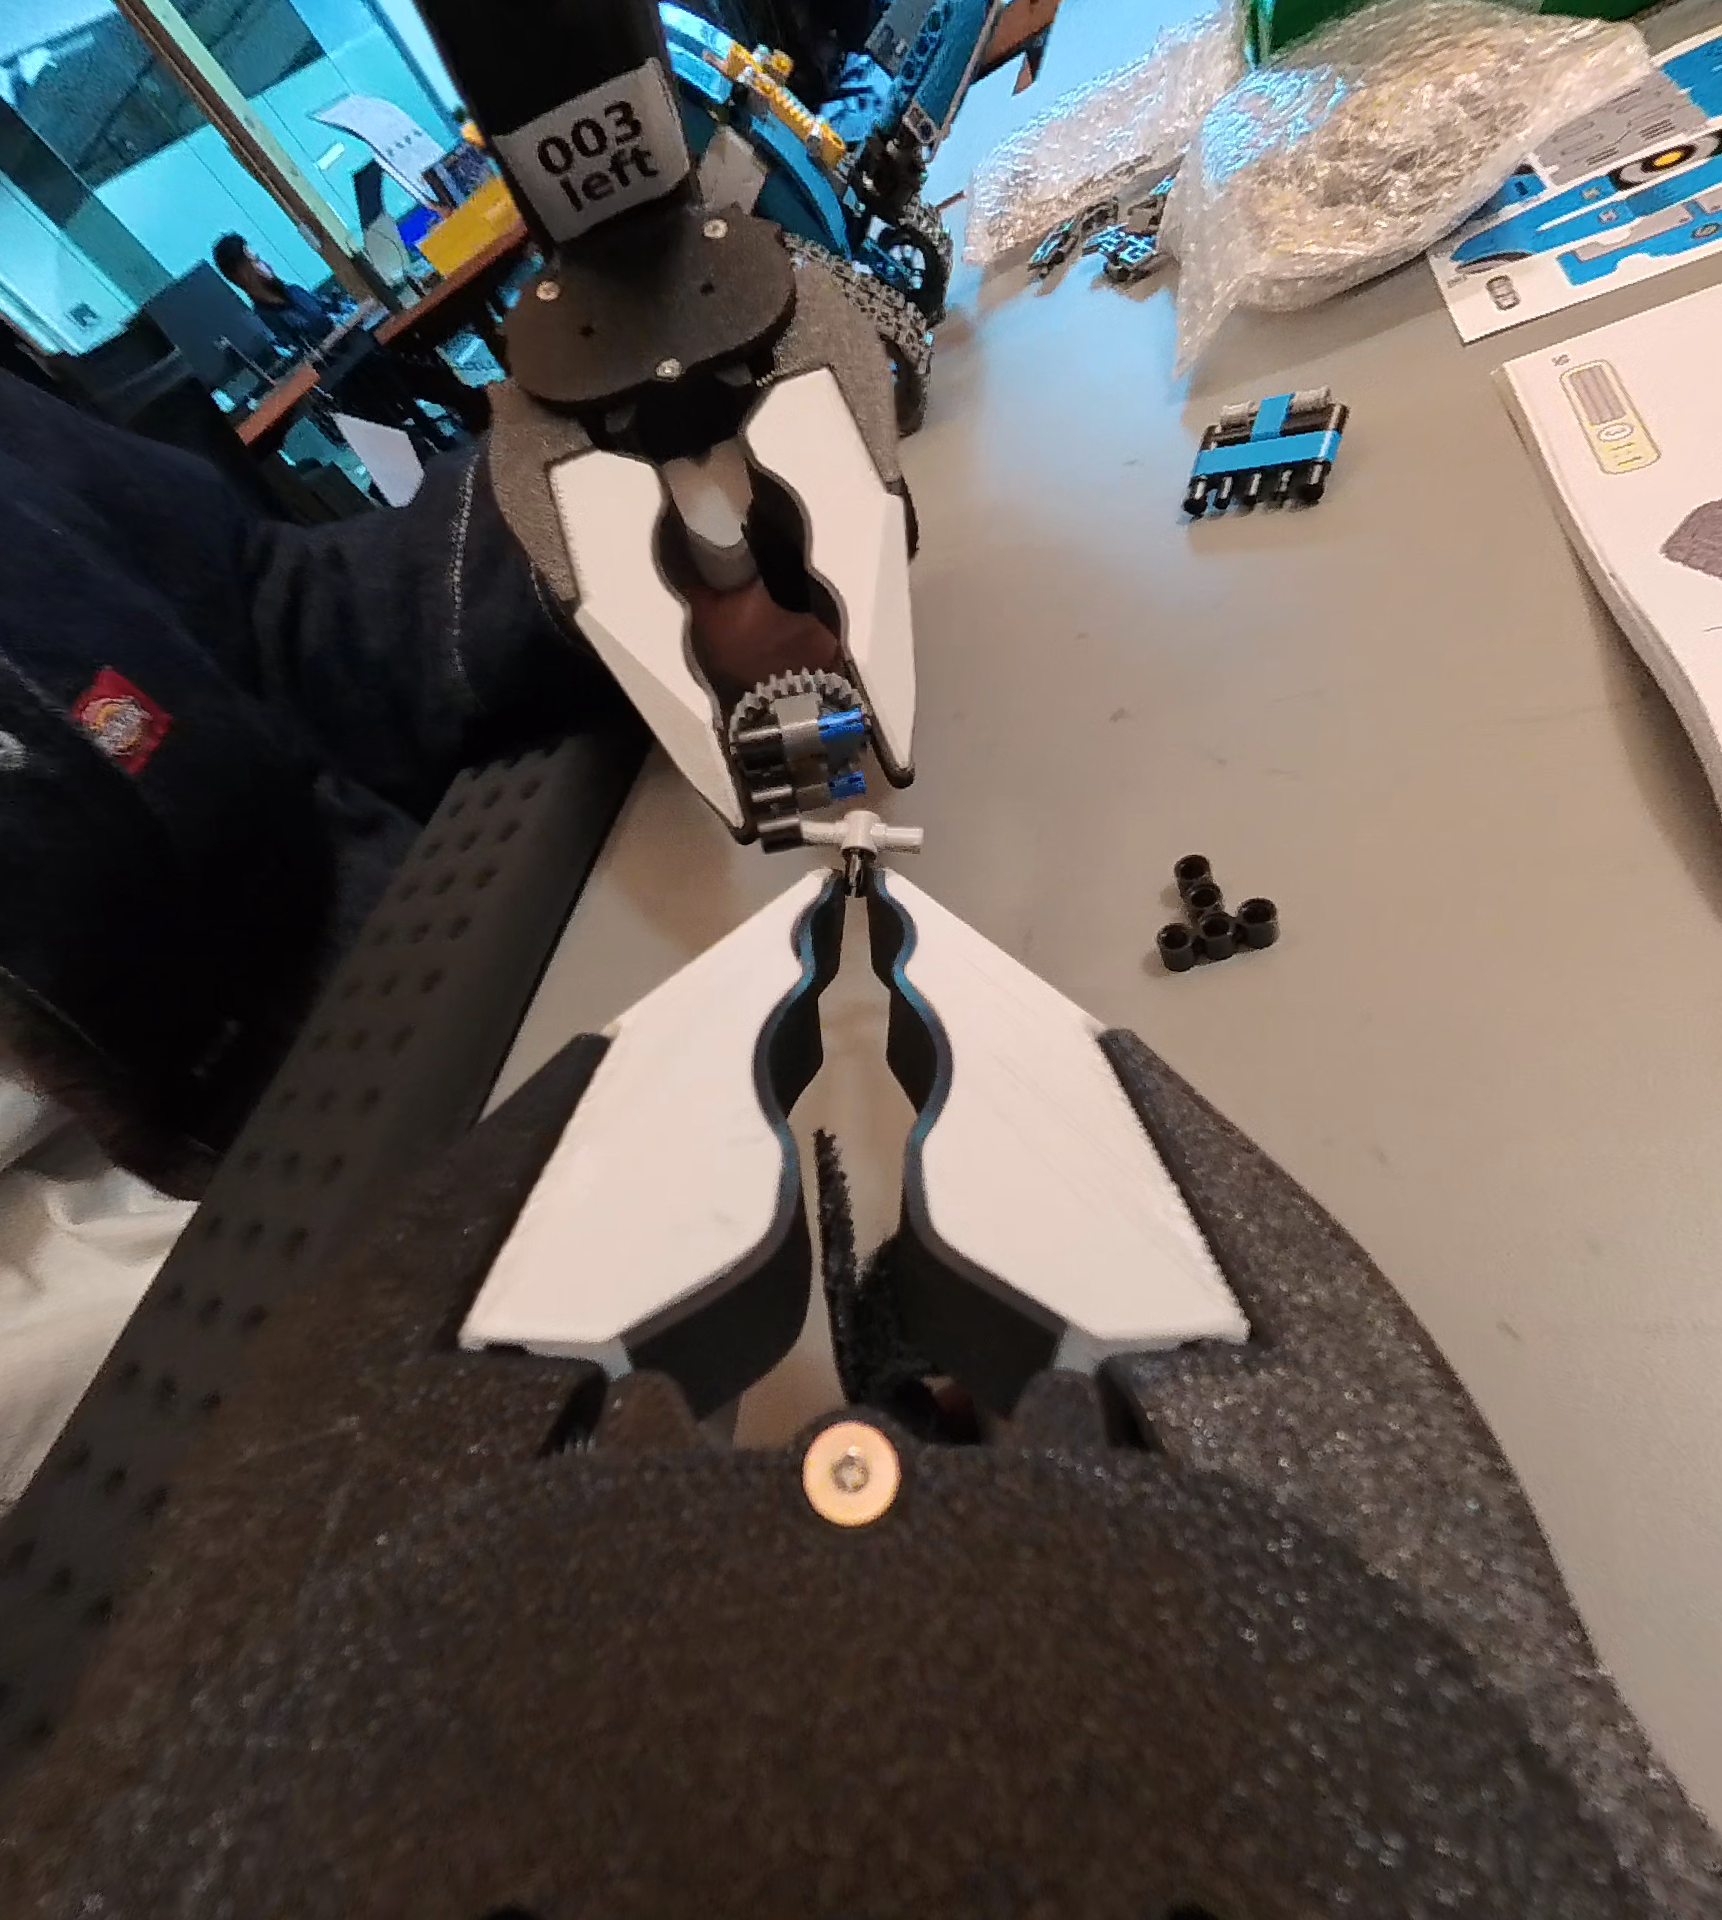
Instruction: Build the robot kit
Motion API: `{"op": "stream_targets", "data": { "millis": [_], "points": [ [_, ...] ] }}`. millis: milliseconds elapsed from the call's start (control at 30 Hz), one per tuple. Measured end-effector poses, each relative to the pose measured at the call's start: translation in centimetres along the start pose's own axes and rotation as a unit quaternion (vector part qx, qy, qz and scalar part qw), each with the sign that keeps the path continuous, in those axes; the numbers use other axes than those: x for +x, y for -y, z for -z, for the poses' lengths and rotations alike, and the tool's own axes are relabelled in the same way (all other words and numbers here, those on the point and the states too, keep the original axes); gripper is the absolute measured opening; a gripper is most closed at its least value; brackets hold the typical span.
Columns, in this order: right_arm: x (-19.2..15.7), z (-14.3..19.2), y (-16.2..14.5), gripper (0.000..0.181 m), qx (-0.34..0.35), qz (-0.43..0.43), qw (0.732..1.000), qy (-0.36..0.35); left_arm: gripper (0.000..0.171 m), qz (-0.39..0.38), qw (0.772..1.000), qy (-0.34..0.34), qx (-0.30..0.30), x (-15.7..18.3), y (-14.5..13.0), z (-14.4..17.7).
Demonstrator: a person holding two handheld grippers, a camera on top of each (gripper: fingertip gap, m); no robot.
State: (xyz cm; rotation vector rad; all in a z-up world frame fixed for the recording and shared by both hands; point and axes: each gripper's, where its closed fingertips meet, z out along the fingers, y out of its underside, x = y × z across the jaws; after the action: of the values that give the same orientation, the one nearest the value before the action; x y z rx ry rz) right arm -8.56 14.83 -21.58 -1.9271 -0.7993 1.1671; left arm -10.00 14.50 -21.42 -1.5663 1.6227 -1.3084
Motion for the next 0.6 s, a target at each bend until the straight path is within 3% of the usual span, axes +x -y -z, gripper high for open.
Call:
{"op": "stream_targets", "data": {
  "millis": [67,167,233,333,433,533,600],
  "points": [
    [0.4,0.1,-0.1,0.004,-0.005,0.013,1.0,-0.023,0.03,-0.015,1.0,0.0,-0.014,0.1,-0.4,0.0],
    [1.3,0.6,-2.2,0.004,-0.089,0.082,0.988,-0.096,0.03,-0.084,0.992,0.007,-0.092,-0.5,-2.6,0.1],
    [0.4,0.7,-3.8,0.004,-0.141,0.101,0.979,-0.103,0.03,-0.109,0.986,-0.011,-0.123,-0.6,-3.5,0.2],
    [-0.6,0.4,-5.4,0.006,-0.166,0.086,0.978,-0.092,0.03,-0.091,0.988,-0.083,-0.098,1.0,-2.1,0.3],
    [-0.5,0.6,-5.7,0.032,-0.17,0.085,0.977,-0.098,0.03,-0.058,0.98,-0.174,-0.074,3.3,-0.3,0.4],
    [-3.6,1.0,-0.8,0.032,-0.057,0.149,0.984,-0.079,0.03,-0.005,0.969,-0.244,-0.033,4.3,1.9,0.3],
    [-6.1,2.0,3.1,0.032,0.044,0.225,0.968,-0.102,0.029,0.061,0.946,-0.318,0.008,5.4,3.7,0.8]
  ]
}}
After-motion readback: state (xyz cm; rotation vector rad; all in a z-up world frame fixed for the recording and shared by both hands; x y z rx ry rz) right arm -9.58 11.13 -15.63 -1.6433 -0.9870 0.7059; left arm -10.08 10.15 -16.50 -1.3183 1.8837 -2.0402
